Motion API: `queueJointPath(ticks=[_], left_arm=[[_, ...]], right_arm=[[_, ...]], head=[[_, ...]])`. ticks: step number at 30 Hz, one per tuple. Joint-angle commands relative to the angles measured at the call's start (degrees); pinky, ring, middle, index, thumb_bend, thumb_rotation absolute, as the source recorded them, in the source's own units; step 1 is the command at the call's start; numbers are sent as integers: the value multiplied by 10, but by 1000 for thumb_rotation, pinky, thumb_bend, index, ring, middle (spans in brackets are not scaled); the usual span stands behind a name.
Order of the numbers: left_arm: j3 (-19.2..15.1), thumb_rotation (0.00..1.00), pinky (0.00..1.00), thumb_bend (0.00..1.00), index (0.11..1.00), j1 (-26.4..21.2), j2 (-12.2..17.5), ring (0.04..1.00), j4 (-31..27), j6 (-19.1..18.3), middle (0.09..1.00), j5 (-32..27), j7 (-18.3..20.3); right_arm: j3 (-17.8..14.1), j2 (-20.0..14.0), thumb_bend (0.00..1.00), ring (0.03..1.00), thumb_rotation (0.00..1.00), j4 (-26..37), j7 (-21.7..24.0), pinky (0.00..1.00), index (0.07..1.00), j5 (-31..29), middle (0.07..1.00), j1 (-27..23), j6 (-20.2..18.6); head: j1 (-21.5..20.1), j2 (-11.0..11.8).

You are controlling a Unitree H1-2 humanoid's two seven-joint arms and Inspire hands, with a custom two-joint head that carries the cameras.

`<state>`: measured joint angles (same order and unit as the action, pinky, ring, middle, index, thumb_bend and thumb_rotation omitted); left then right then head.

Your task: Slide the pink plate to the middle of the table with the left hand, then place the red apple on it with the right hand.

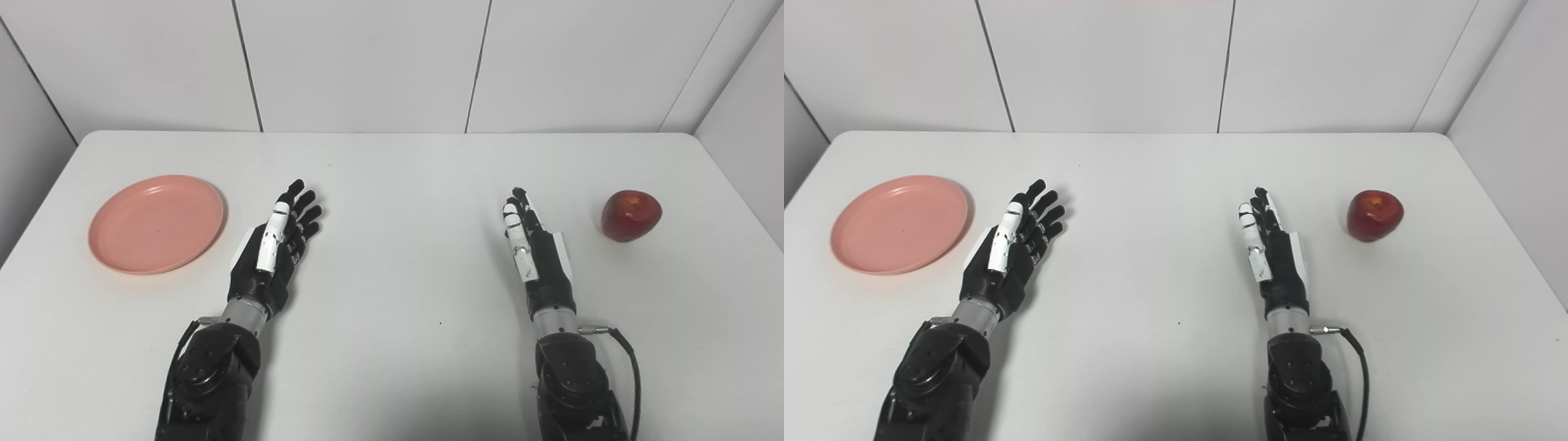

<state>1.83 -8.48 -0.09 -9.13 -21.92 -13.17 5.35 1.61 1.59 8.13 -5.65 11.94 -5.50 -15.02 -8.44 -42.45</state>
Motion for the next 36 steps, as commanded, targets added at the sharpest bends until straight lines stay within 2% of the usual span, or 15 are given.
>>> queueJointPath(ticks=[1, 20, 36], left_arm=[[1, 1000, 970, 355, 965, -13, 0, 952, -17, 1, 970, 0, 5], [2, 1000, 969, 352, 964, -11, -1, 949, -21, -1, 968, 0, 4], [3, 1000, 964, 357, 961, -8, -3, 947, -27, -5, 964, 2, 2]], right_arm=[[0, 4, 147, 913, 1000, 10, -7, 884, 940, -1, 928, -13, 31], [0, 5, 142, 917, 1000, 13, -6, 892, 945, -2, 933, -13, 26], [1, 3, 157, 907, 1000, 13, -4, 889, 936, -5, 920, -8, 38]], head=[[0, 0], [2, 1], [6, 2]])
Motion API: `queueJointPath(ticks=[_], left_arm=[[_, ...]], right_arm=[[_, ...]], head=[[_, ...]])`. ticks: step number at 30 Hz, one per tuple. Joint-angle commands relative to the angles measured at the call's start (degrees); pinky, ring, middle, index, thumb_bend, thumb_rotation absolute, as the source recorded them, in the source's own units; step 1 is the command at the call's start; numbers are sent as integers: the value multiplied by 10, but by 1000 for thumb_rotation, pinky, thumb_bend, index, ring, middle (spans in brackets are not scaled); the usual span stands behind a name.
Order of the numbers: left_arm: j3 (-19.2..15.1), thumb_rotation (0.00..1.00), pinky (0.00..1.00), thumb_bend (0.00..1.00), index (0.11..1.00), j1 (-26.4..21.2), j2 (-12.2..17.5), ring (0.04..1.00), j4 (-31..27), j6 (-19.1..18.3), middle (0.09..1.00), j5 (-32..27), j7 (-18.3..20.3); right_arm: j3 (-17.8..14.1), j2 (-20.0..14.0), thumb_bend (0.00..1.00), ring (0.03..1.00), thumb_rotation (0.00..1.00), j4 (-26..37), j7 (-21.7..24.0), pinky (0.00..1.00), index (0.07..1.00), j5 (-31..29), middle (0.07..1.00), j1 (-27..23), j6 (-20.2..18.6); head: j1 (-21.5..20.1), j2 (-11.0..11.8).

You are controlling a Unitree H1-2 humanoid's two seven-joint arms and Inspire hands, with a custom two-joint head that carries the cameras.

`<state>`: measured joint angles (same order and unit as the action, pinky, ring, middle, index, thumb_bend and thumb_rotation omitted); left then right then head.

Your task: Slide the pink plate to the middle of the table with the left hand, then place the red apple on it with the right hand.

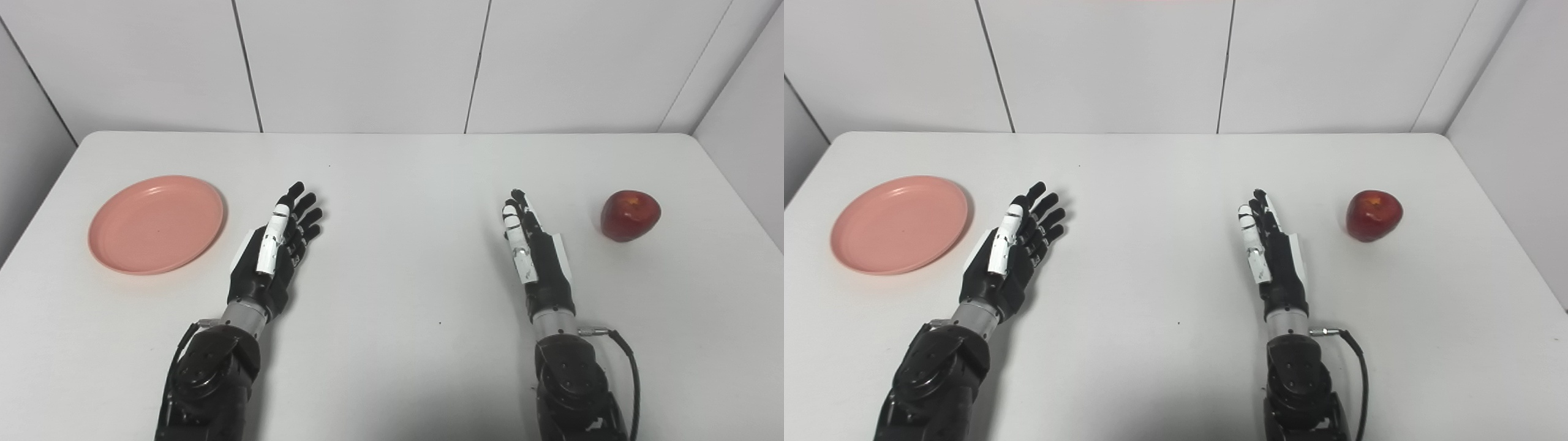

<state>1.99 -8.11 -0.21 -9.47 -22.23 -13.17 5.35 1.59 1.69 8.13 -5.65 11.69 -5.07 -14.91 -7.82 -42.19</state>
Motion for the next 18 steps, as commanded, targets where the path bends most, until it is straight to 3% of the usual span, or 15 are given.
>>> queueJointPath(ticks=[1, 13, 18], left_arm=[[2, 1000, 962, 356, 960, -12, -2, 946, -24, -2, 963, 2, 2], [3, 1000, 964, 355, 966, -12, -1, 950, -19, 3, 967, 2, 4], [6, 1000, 966, 362, 966, -11, -5, 950, -15, 7, 968, 1, 5]], right_arm=[[1, 2, 154, 910, 1000, 14, -4, 889, 939, -2, 925, -13, 36], [0, 2, 146, 909, 1000, 11, -6, 890, 940, -2, 925, -15, 34], [-1, -5, 146, 913, 1000, 4, -3, 901, 943, -5, 930, -14, 42]], head=[[1, -1], [7, 2], [46, 14]])
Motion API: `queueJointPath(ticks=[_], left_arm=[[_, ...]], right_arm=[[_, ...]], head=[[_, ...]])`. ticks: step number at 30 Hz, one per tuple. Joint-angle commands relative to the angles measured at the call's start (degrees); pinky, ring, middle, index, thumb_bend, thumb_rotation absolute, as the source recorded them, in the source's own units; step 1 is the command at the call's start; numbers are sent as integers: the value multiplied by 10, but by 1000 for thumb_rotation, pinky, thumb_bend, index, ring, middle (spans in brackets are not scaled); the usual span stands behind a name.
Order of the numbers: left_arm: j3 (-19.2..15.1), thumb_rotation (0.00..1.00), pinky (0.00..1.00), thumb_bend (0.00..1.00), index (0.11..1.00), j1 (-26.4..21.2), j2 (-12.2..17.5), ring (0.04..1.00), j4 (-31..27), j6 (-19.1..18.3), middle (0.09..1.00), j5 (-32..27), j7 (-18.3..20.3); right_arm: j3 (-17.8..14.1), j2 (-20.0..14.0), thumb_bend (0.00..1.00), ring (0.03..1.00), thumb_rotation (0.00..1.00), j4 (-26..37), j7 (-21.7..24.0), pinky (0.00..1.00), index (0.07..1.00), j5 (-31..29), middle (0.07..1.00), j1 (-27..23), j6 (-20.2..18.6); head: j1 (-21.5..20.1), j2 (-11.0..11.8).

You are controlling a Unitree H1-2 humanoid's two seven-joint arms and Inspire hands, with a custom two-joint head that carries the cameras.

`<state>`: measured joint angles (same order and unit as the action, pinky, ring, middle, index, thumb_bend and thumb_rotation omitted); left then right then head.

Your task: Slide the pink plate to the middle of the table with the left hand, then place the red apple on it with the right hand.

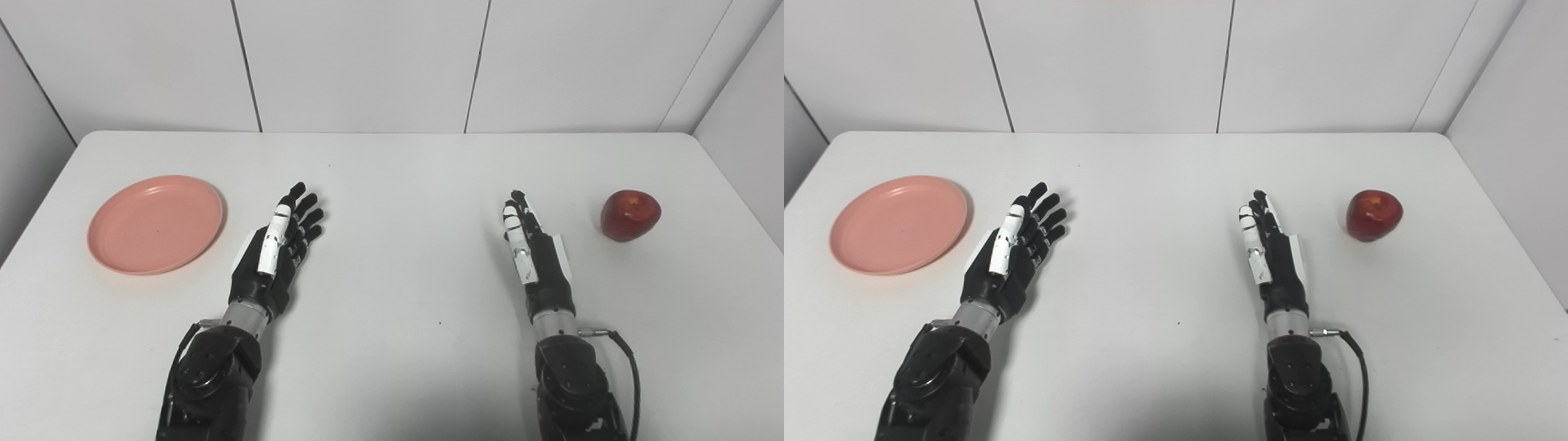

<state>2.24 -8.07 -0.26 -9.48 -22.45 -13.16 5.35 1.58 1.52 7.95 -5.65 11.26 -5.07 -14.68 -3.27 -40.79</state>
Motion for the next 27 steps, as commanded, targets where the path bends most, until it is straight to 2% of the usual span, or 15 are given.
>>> queueJointPath(ticks=[1, 2, 3, 7, 8, 9, 10, 11, 14, 15, 18, 23, 27], left_arm=[[4, 1000, 969, 363, 966, -11, -5, 952, -14, 10, 969, 1, 5], [7, 1000, 970, 364, 966, -11, -8, 952, -11, 11, 969, 3, 4], [9, 1000, 970, 365, 966, -10, -10, 953, -10, 12, 969, 5, 3], [21, 1000, 962, 354, 963, -5, -24, 950, 10, 26, 965, 17, 0], [23, 1000, 960, 357, 961, -5, -27, 948, 15, 30, 964, 20, 0], [27, 1000, 960, 360, 959, -4, -31, 947, 21, 35, 962, 25, -1], [29, 1000, 961, 366, 955, -3, -34, 944, 25, 40, 959, 28, -2], [31, 1000, 961, 367, 953, -3, -39, 943, 32, 45, 958, 32, -3], [36, 1000, 962, 365, 951, -3, -48, 942, 51, 61, 958, 40, -3], [39, 1000, 962, 365, 951, -4, -52, 942, 60, 69, 958, 44, -3], [45, 1000, 965, 359, 948, -7, -59, 943, 81, 89, 959, 51, -1], [52, 1000, 972, 385, 958, -10, -65, 952, 103, 113, 967, 62, -1], [55, 1000, 976, 388, 962, -11, -66, 956, 109, 121, 971, 65, 0]], right_arm=[[-1, -5, 147, 913, 1000, 5, -2, 902, 944, -1, 931, -14, 41], [-2, -8, 149, 913, 1000, 4, 0, 902, 944, -4, 931, -12, 43], [-3, -10, 153, 912, 1000, 3, 1, 902, 944, -6, 932, -11, 44], [-9, -23, 134, 919, 1000, -7, 10, 914, 952, -25, 946, -4, 60], [-9, -26, 124, 923, 1000, -11, 11, 917, 956, -26, 951, -4, 64], [-10, -31, 123, 926, 1000, -15, 12, 920, 957, -26, 952, -1, 71], [-10, -33, 127, 931, 1000, -17, 12, 923, 957, -27, 954, 0, 76], [-12, -36, 129, 936, 1000, -21, 13, 928, 957, -30, 956, 2, 81], [-16, -45, 127, 959, 1000, -32, 22, 965, 961, -45, 969, 4, 96], [-17, -50, 126, 963, 1000, -38, 27, 973, 963, -51, 972, 5, 106], [-20, -59, 101, 964, 1000, -55, 38, 980, 964, -67, 972, 4, 132], [-21, -62, 50, 975, 1000, -66, 43, 999, 963, -77, 973, 5, 164], [-22, -59, 34, 980, 1000, -64, 40, 1000, 961, -79, 970, 5, 166]], head=[[1, 0], [25, 12], [25, 12], [102, 55], [102, 55], [127, 69], [127, 69], [148, 82], [171, 98], [189, 109], [213, 124], [229, 140], [235, 147]])
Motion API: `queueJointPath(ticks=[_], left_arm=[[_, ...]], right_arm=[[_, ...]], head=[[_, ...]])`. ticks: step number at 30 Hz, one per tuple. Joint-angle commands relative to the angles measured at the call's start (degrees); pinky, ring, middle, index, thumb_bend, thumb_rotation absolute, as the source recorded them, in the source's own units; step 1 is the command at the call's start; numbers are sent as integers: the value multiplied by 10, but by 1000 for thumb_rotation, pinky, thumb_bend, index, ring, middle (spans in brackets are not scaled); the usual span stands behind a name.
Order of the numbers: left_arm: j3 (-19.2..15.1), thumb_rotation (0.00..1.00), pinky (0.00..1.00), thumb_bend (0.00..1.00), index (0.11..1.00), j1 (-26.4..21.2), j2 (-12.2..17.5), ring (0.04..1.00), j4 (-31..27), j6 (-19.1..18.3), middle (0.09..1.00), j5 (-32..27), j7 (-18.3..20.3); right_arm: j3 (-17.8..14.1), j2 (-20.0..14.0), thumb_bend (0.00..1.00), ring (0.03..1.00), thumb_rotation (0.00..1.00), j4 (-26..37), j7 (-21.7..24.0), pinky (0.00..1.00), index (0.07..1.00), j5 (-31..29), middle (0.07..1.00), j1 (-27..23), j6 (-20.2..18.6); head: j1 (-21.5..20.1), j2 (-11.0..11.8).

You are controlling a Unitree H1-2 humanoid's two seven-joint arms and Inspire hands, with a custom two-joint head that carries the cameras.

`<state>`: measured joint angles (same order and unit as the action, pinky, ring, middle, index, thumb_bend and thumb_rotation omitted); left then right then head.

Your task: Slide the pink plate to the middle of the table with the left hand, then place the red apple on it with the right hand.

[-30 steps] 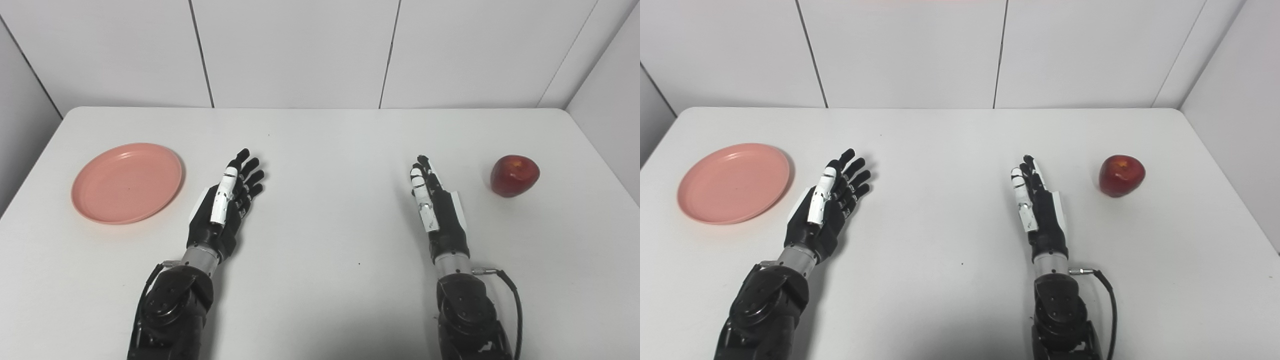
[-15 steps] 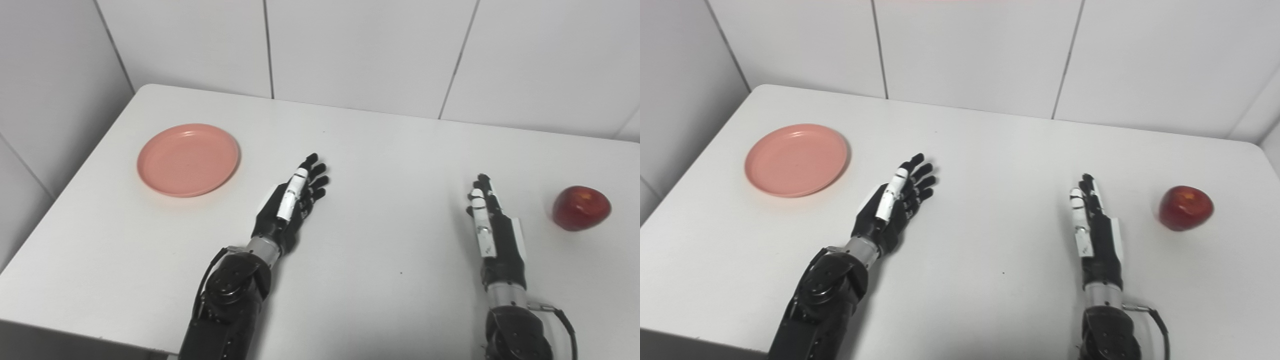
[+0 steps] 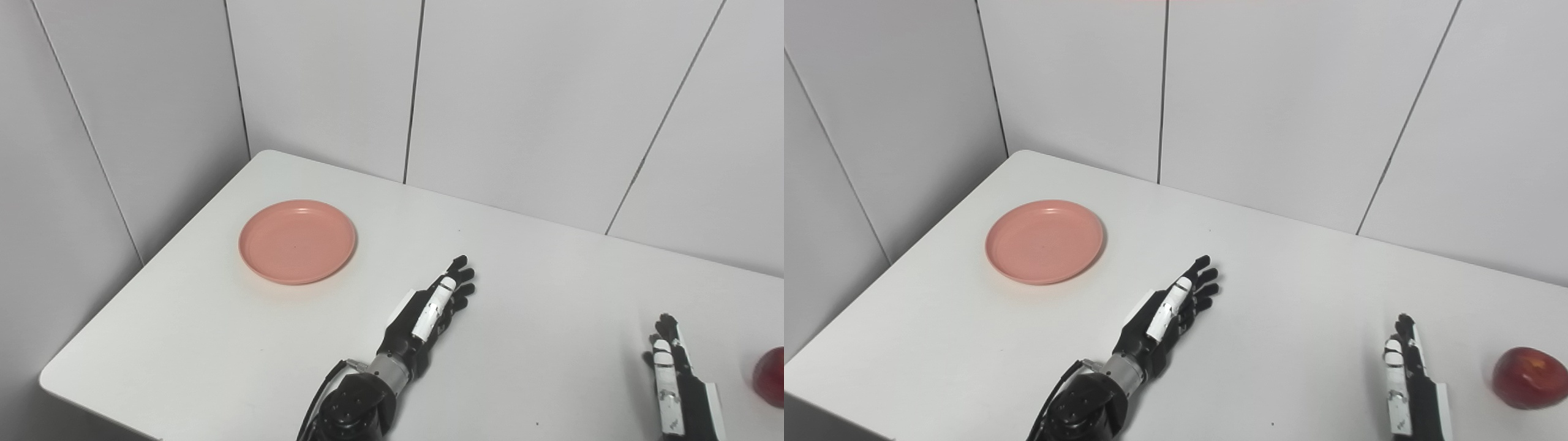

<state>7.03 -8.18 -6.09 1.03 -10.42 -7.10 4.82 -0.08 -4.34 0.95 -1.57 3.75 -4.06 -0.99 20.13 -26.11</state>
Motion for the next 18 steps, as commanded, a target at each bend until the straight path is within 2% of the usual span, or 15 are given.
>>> queueJointPath(ticks=[1, 4, 18], left_arm=[[8, 1000, 975, 387, 963, -10, -8, 956, 5, 3, 971, 4, 6], [8, 1000, 971, 377, 963, -9, -8, 954, 6, 6, 971, 2, 8], [0, 1000, 980, 373, 958, -15, 2, 955, -5, -3, 968, -2, 14]], right_arm=[[-6, 0, 31, 983, 1000, 9, 0, 1000, 961, -6, 972, -4, 28], [-5, 4, 3, 995, 1000, 16, 0, 1000, 977, -9, 986, -3, 19], [-1, 15, 0, 996, 1000, 30, -3, 1000, 984, -1, 991, -4, 6]], head=[[4, 4], [5, 6], [21, 11]])
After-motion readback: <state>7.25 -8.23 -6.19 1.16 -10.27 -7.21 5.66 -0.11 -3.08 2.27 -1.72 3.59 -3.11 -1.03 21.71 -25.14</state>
